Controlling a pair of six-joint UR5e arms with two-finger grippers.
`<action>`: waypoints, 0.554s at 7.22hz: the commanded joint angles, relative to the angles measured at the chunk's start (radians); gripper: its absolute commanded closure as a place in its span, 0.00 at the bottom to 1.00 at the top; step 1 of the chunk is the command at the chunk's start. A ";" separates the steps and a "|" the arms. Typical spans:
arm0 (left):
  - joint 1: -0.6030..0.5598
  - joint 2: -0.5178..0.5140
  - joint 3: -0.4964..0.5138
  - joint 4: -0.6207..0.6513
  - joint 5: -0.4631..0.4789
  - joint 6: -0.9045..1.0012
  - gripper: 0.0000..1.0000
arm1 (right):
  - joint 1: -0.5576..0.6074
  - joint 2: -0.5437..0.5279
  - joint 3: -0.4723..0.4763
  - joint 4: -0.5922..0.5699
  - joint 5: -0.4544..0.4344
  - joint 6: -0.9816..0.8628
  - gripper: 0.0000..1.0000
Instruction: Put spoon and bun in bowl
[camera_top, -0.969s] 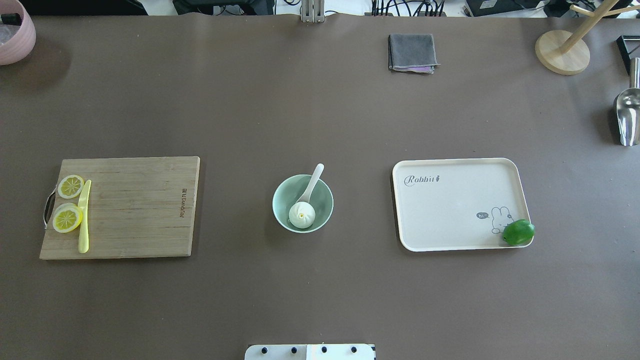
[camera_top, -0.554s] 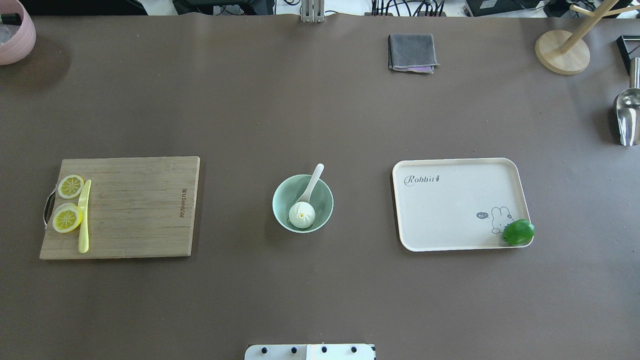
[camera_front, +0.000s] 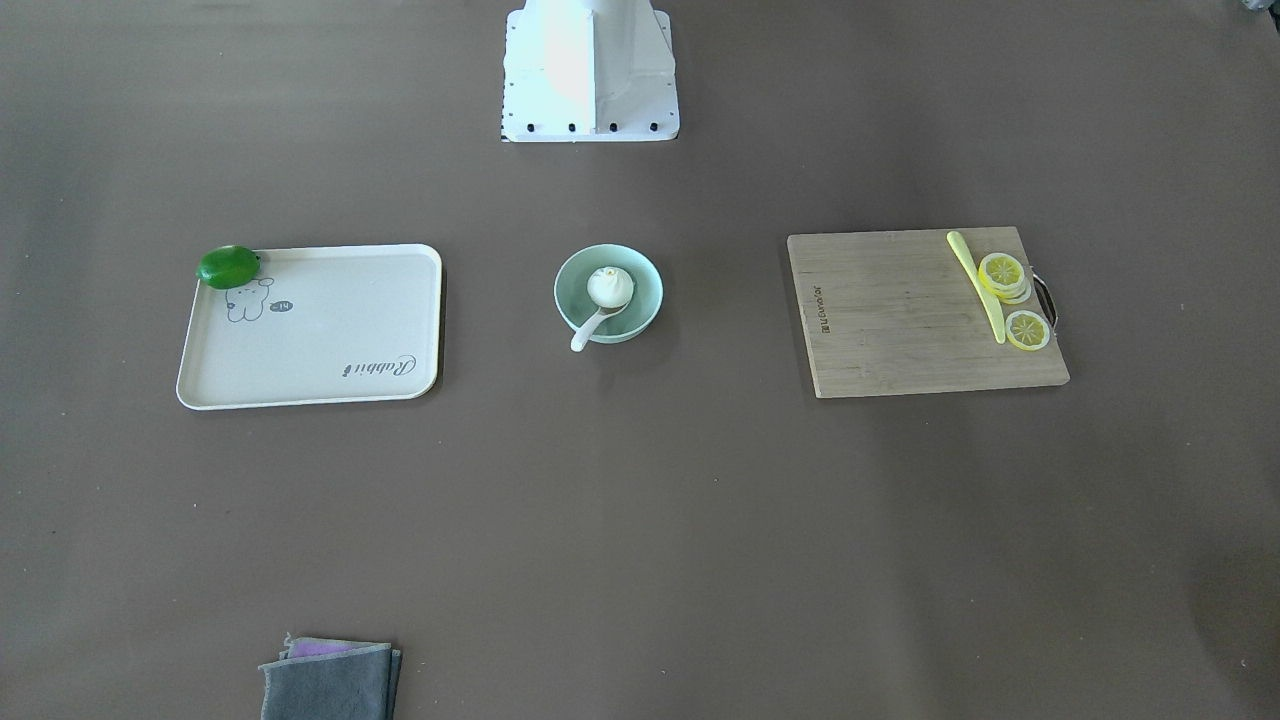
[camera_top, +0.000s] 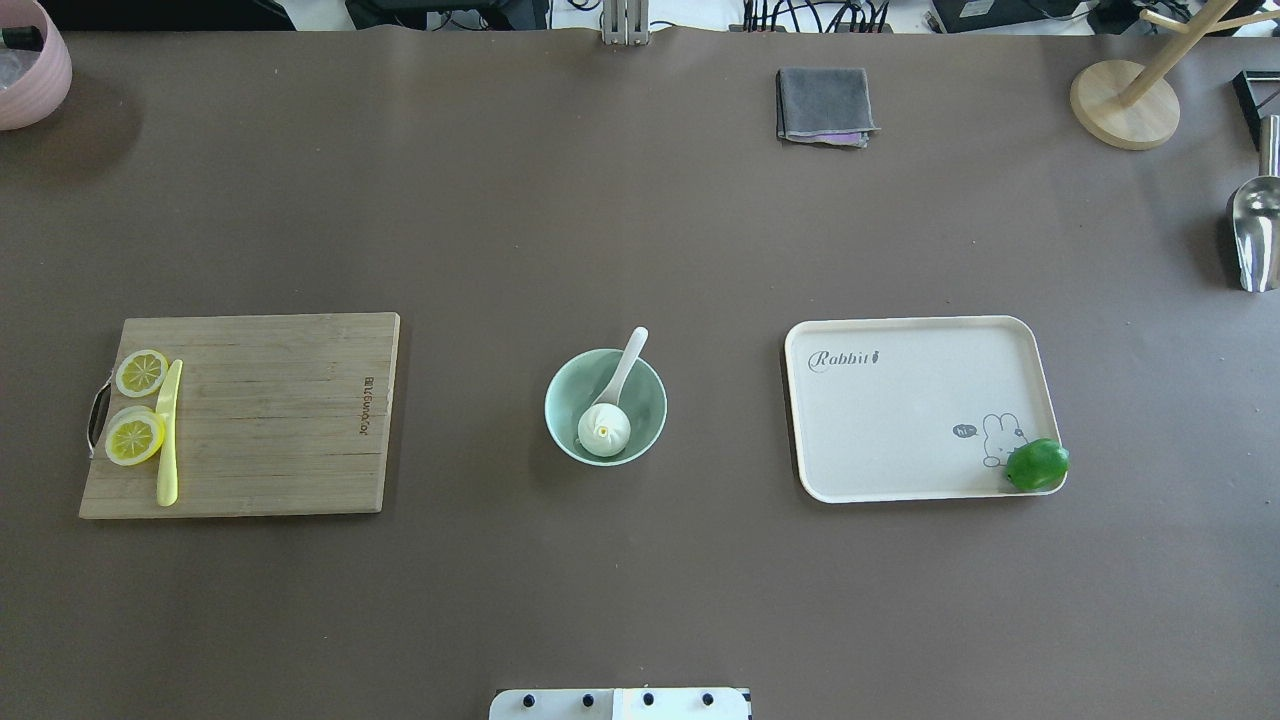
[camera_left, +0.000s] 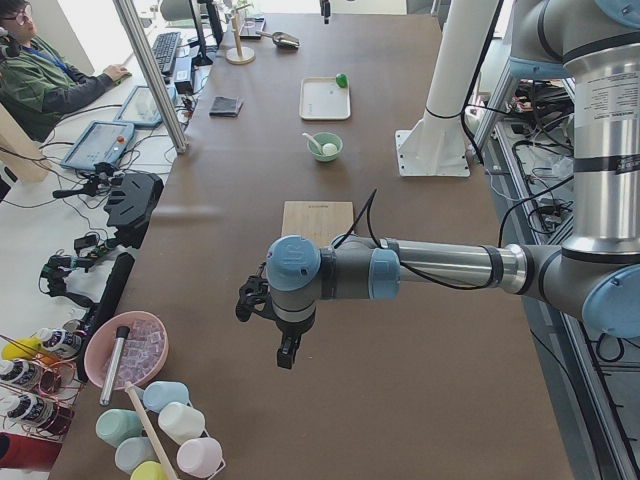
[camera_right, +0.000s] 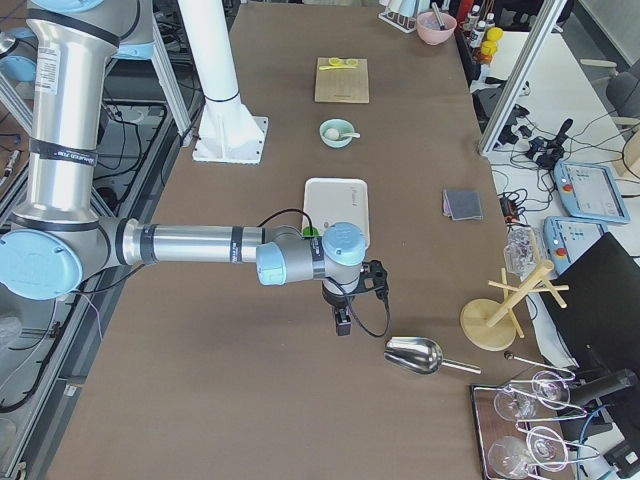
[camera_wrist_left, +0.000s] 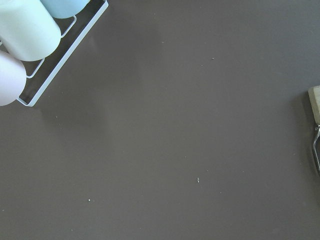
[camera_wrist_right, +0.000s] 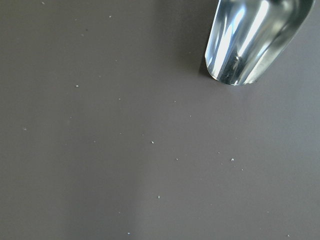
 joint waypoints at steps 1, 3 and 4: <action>0.000 0.000 -0.001 -0.004 0.000 0.000 0.01 | 0.000 0.000 0.000 0.000 0.000 0.001 0.00; 0.000 0.000 -0.002 -0.004 0.000 0.000 0.01 | 0.000 -0.006 0.000 0.000 0.000 0.001 0.00; 0.000 0.000 -0.001 -0.006 0.000 0.000 0.01 | 0.000 -0.006 0.000 0.000 0.000 -0.001 0.00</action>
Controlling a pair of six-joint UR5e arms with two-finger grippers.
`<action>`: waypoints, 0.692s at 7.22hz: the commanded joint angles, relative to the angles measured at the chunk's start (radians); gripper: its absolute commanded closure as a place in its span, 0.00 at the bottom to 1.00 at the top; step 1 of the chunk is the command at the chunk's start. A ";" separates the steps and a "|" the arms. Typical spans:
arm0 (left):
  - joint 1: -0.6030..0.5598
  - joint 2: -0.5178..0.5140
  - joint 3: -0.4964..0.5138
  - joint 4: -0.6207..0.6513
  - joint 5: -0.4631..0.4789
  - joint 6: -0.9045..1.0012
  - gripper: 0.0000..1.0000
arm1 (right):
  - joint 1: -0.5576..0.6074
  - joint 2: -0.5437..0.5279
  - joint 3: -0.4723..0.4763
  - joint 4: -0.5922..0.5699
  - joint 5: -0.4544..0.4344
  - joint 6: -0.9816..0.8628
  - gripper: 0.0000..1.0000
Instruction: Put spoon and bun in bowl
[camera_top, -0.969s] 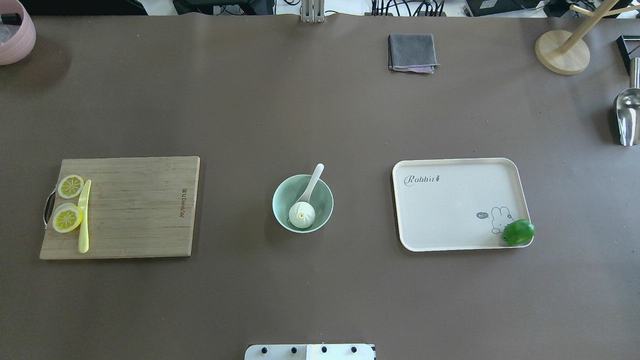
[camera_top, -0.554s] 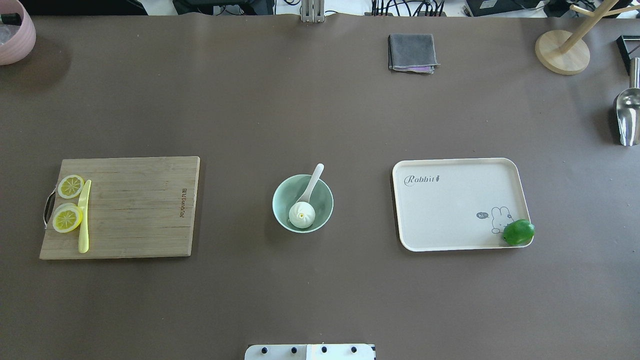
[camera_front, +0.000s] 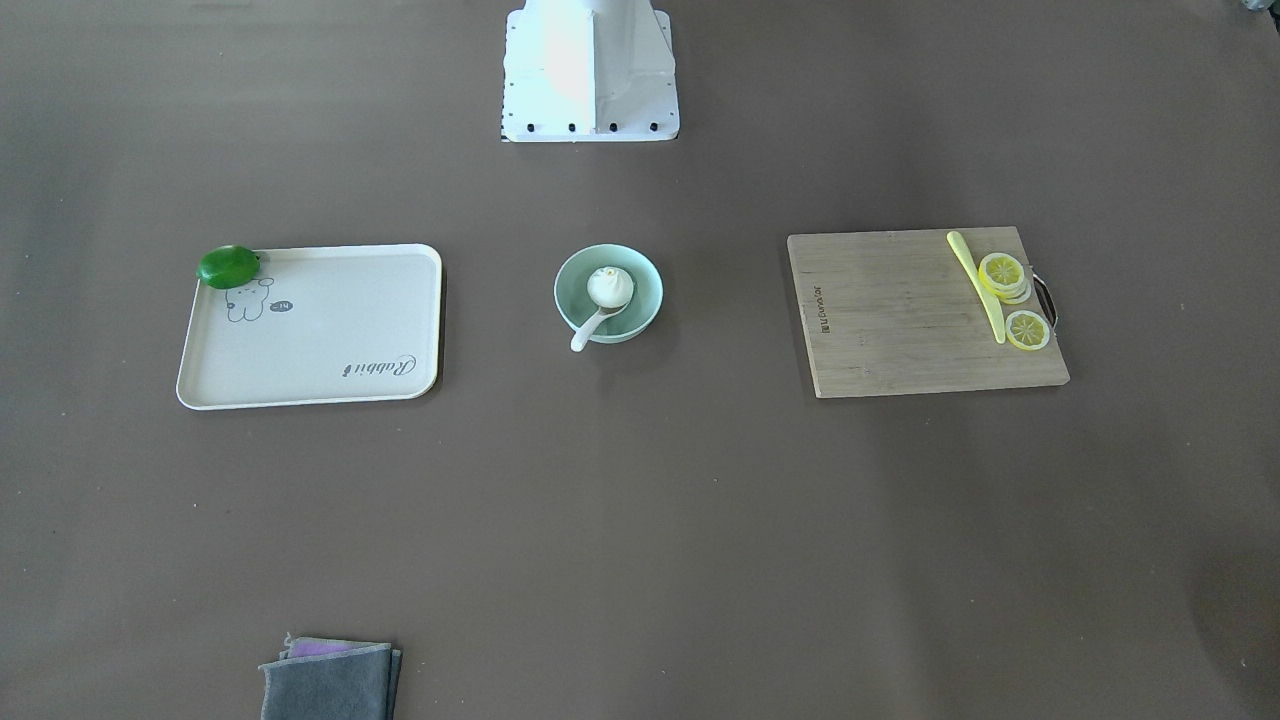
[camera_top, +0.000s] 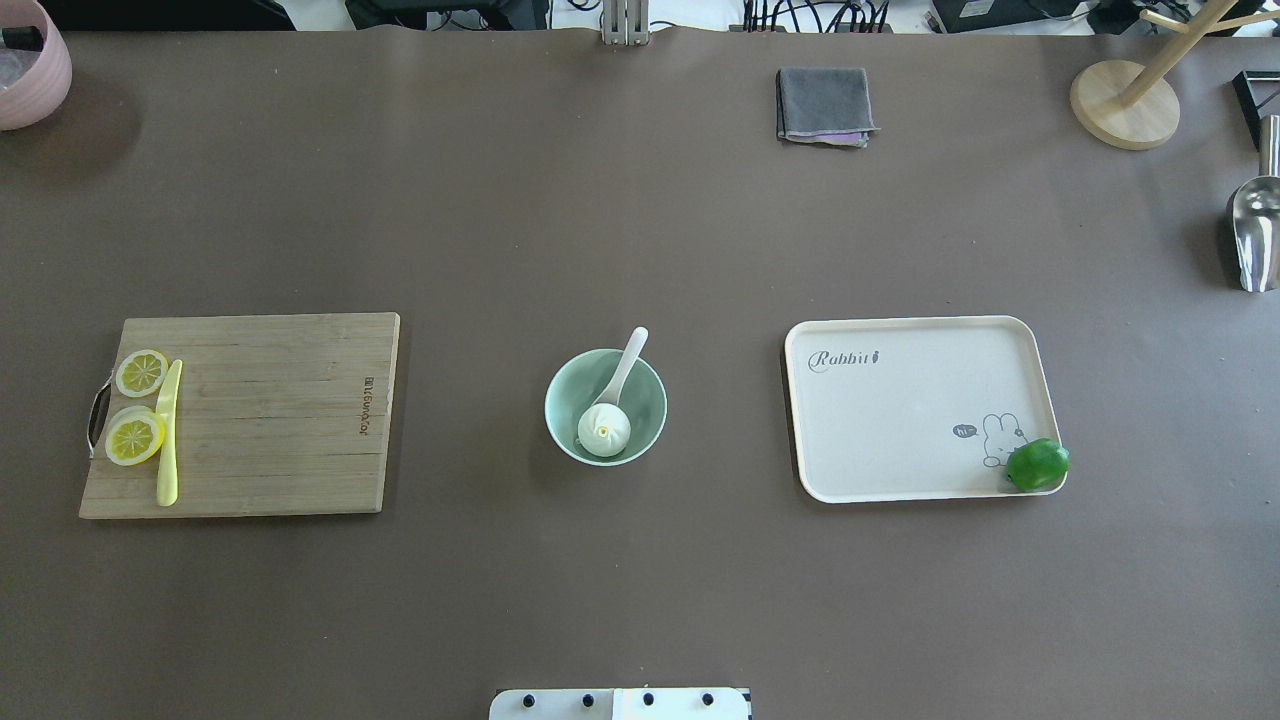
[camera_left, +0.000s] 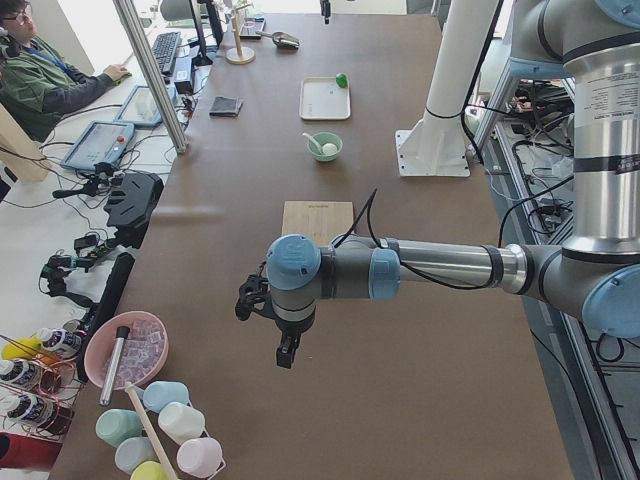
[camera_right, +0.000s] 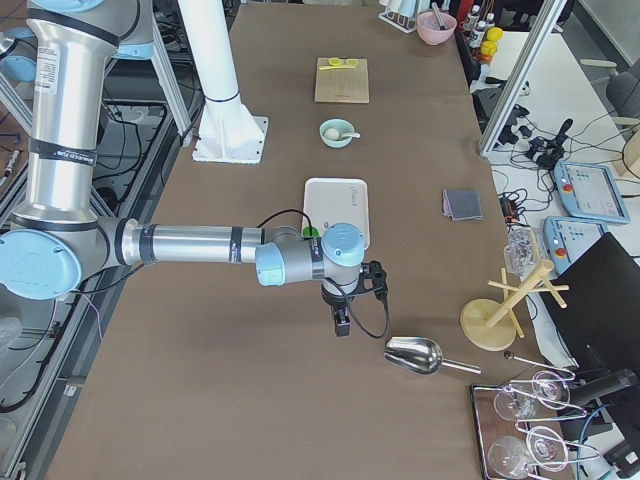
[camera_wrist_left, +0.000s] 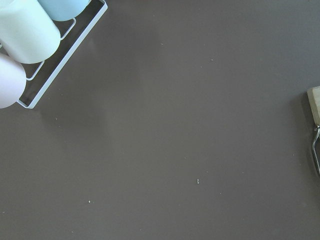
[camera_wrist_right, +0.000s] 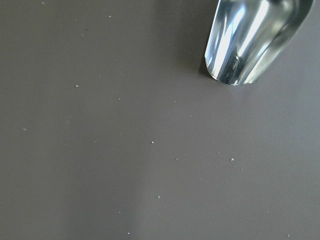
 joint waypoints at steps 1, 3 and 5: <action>0.000 0.002 0.001 -0.001 0.000 0.000 0.01 | -0.002 -0.002 0.000 0.000 0.000 -0.002 0.00; 0.000 0.011 0.001 -0.001 -0.002 0.000 0.01 | -0.002 -0.002 0.000 0.000 0.000 -0.002 0.00; 0.000 0.014 0.000 -0.001 -0.005 0.000 0.01 | -0.002 -0.003 0.000 -0.002 0.000 -0.001 0.00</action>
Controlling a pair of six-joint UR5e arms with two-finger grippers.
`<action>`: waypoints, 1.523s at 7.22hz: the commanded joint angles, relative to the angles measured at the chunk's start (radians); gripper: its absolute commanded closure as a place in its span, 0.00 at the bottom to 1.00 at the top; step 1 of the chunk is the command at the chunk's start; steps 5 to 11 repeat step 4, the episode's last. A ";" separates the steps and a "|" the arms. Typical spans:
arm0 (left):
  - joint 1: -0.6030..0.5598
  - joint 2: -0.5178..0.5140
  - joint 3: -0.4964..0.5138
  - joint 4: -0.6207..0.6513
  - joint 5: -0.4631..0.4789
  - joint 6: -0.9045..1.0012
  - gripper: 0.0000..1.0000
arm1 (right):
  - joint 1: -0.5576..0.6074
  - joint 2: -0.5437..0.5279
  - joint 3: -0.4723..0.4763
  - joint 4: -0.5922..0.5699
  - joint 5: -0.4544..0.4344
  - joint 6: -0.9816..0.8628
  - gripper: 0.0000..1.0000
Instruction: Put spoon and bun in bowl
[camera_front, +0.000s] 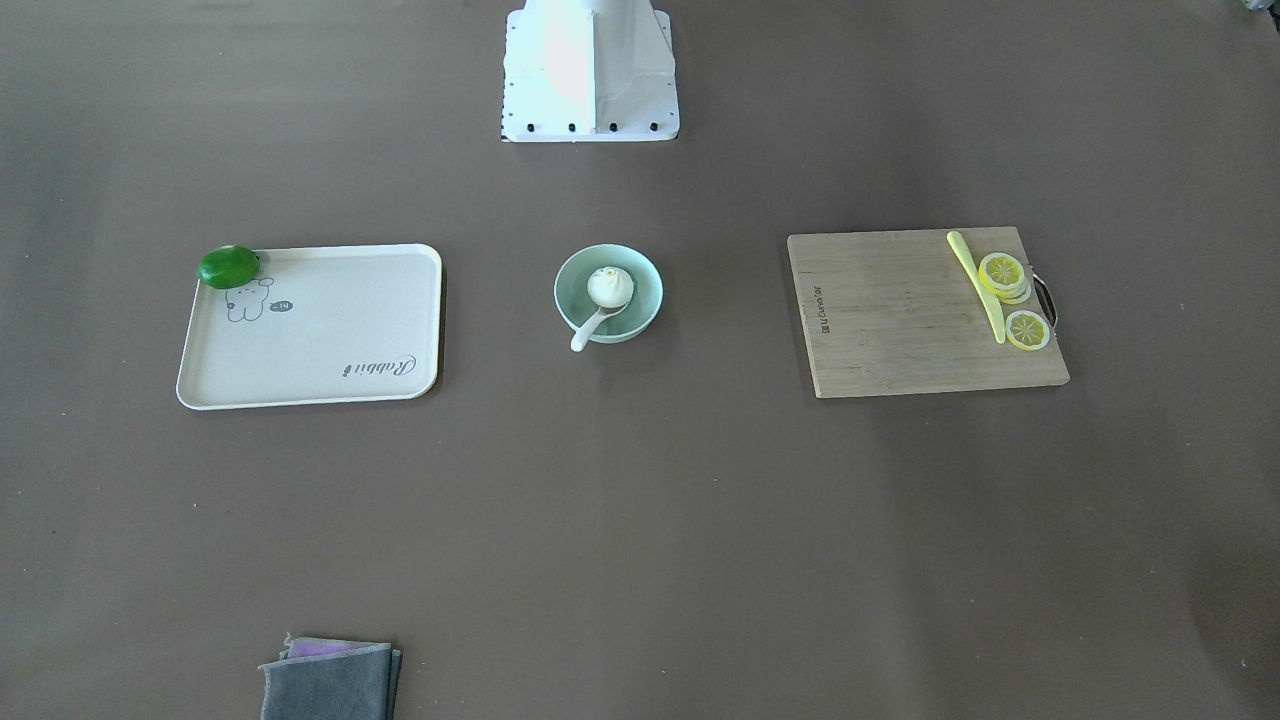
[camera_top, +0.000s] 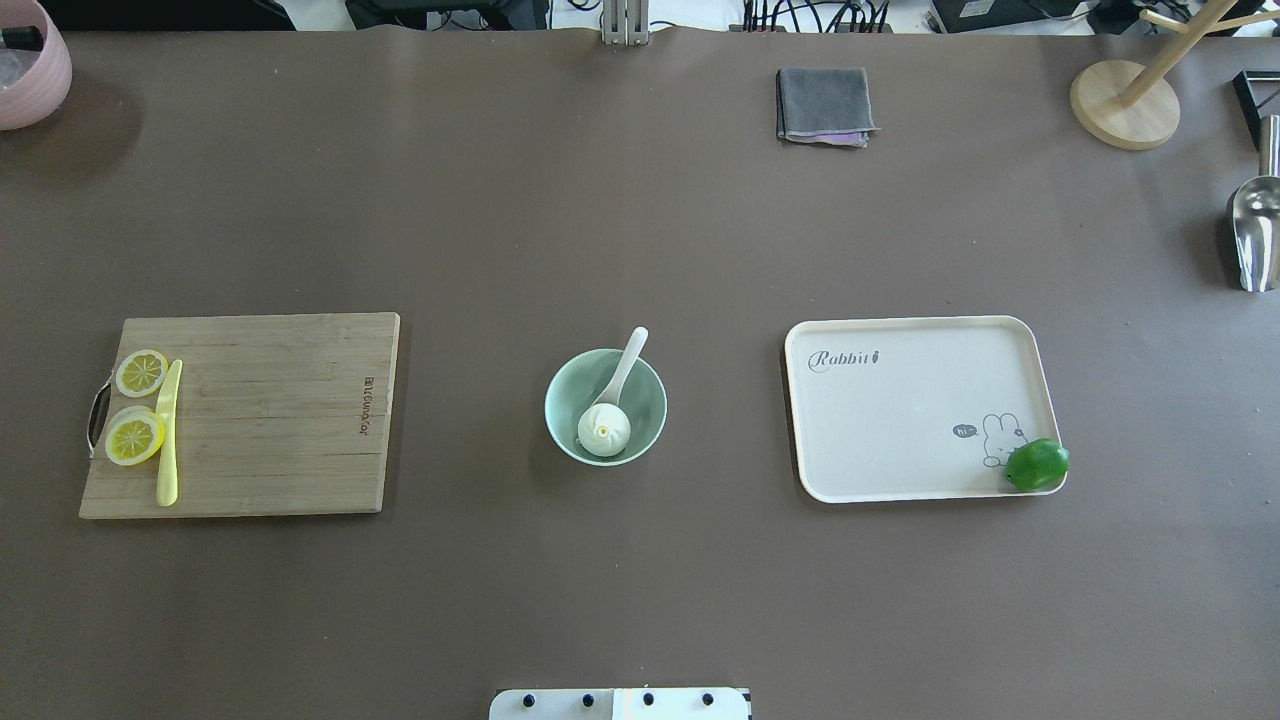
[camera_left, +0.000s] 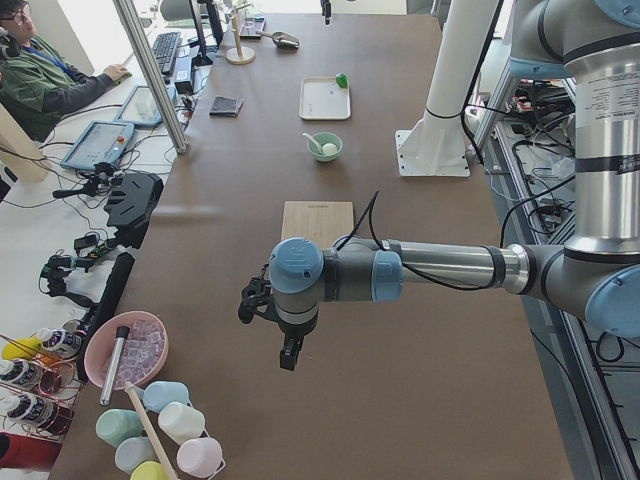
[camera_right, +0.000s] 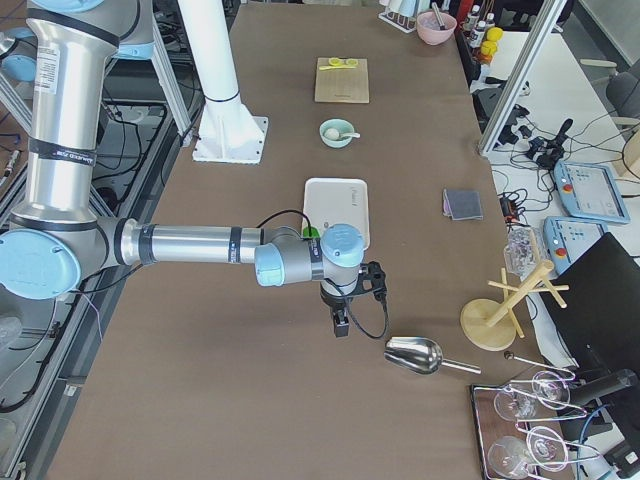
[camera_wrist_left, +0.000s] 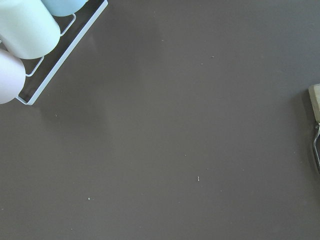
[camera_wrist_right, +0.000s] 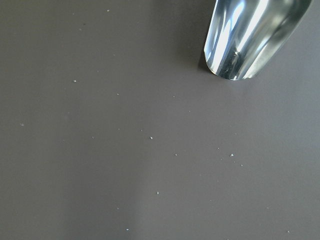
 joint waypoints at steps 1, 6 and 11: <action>0.000 0.002 -0.001 -0.002 -0.002 0.000 0.01 | -0.002 -0.001 0.000 -0.001 0.000 0.001 0.00; 0.000 0.014 -0.010 -0.002 -0.003 0.002 0.01 | -0.005 -0.004 0.002 0.000 0.000 0.001 0.00; 0.000 0.014 -0.010 -0.002 -0.003 0.002 0.01 | -0.005 -0.004 0.002 0.000 0.000 0.001 0.00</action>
